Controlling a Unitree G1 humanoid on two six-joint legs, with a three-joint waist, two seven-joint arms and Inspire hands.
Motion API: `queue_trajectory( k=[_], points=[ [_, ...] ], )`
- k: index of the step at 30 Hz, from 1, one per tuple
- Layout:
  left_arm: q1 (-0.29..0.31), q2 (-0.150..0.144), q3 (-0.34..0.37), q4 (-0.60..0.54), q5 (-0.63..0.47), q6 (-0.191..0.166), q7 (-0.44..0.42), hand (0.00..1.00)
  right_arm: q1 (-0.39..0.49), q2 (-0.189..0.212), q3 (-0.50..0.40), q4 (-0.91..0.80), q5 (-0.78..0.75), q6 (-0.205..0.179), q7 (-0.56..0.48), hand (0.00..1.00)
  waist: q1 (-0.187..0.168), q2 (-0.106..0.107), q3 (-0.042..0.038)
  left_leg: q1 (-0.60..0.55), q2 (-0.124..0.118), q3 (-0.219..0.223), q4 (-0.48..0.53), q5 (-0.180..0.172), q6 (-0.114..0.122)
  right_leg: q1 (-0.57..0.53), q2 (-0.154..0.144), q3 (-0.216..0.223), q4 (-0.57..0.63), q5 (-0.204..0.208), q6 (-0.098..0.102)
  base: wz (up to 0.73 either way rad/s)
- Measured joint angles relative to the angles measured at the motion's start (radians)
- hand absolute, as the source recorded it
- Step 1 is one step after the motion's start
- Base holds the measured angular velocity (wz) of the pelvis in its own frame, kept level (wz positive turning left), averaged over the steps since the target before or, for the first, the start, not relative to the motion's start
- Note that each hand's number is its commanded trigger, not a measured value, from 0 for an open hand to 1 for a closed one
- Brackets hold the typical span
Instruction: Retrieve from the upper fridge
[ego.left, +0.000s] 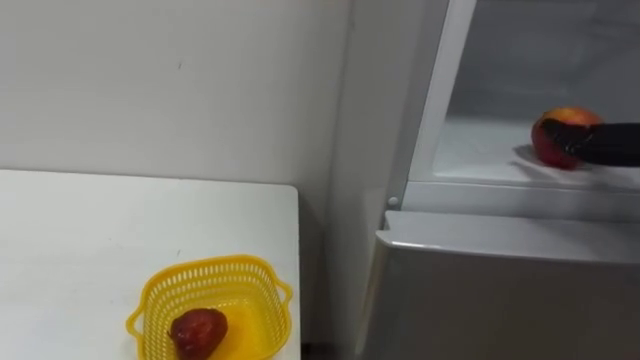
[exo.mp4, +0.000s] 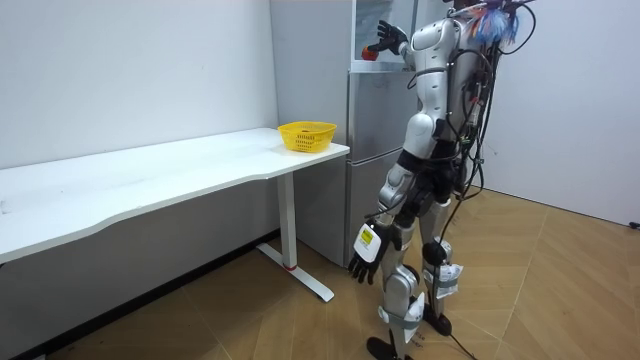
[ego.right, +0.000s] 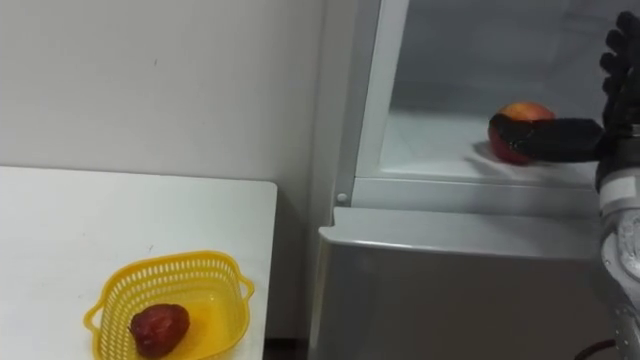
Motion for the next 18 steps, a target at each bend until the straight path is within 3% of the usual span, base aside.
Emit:
queue_trajectory(
  k=[8,18],
  points=[
    [0.008,-0.002,0.0,0.0,0.0,0.0,-0.01,0.0,0.0,0.0,0.0,0.0,-0.002,0.012,0.018,0.0,0.0,-0.002,0.0008,0.003,0.0,0.0,0.002,0.0,0.0,0.004,0.0,0.001,-0.001,0.0,0.0,0.0],
    [0.021,-0.002,0.011,-0.003,0.0,0.003,-0.031,0.0,0.021,0.0,0.0,0.0,-0.005,0.018,0.083,0.0,0.001,-0.021,0.0008,-0.001,0.0,0.0,0.003,0.0,0.0,0.004,0.0,0.003,-0.002,0.0,0.0,0.0]
  ],
)
